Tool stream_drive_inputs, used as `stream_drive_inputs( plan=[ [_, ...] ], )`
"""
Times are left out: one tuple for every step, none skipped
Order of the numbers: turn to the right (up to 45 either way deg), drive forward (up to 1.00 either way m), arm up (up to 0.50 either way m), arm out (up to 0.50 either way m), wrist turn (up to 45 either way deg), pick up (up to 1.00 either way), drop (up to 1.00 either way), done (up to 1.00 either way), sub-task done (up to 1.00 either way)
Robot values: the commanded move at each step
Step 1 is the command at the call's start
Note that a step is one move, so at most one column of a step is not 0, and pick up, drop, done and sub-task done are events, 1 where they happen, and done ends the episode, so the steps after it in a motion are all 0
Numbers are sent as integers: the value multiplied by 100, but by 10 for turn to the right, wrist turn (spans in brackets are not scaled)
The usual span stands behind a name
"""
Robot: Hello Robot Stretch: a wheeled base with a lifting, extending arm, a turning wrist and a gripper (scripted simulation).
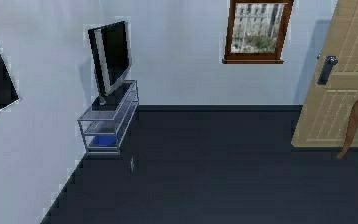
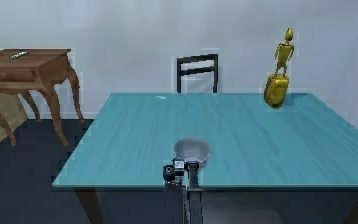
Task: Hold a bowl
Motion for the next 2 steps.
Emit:
stream_drive_inputs(
  plan=[
    [0,0,10,0,0,0,0,0,0],
    [0,0,0,0,0,0,0,100,0]
  ],
)
